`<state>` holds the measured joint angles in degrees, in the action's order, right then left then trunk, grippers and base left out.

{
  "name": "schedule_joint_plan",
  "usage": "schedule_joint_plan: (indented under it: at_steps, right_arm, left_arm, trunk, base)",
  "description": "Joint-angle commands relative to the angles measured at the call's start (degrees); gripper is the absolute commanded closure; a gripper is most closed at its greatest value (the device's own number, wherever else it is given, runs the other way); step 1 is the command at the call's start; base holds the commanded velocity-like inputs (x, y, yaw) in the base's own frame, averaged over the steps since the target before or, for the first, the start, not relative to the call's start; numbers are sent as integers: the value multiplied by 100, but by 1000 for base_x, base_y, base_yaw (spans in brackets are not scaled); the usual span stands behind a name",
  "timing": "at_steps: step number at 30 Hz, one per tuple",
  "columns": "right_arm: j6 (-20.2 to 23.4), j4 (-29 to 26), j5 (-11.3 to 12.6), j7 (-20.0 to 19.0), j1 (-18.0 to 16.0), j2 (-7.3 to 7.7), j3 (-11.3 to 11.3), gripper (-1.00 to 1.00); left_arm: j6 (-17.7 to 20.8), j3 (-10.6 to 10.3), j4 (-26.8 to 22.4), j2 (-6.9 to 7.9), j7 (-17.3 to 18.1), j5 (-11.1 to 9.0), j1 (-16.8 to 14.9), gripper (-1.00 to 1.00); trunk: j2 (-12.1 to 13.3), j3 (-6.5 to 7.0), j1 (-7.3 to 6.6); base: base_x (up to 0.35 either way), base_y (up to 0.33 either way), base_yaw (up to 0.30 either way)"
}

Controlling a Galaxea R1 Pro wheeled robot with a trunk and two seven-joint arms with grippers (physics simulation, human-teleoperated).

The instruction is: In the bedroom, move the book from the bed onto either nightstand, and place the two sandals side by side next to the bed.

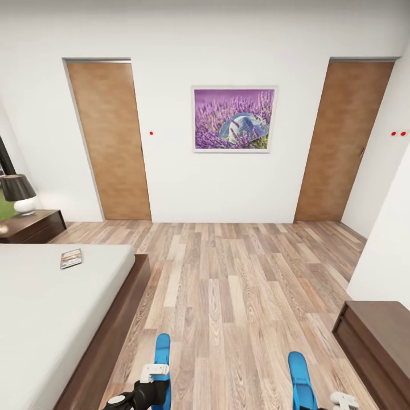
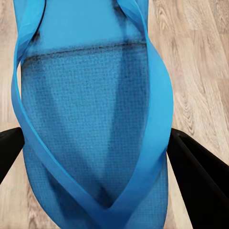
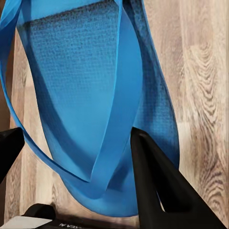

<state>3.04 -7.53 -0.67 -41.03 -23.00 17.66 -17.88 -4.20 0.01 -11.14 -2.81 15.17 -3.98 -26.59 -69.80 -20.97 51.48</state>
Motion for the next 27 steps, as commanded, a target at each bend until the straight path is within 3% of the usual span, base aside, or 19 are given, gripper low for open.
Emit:
schedule_joint_plan:
  at_steps: [1,10,27]
  right_arm:
    - [-1,3,5,-25,-3,0,-31,100]
    - [-32,6,11,-20,-3,0,-31,100]
    - [-32,1,54,-29,-3,1,-41,100]
  left_arm:
    - [-11,-1,7,0,21,-41,-5,100]
    - [-11,-1,7,1,21,-41,-5,100]
    - [-11,-1,7,0,21,-39,-5,100]
  trunk:
    - [-4,-7,0]
    - [-4,-7,0]
    - [-4,-7,0]
  base:
    - [0,0,3]
    - [25,0,0]
    - [289,0,0]
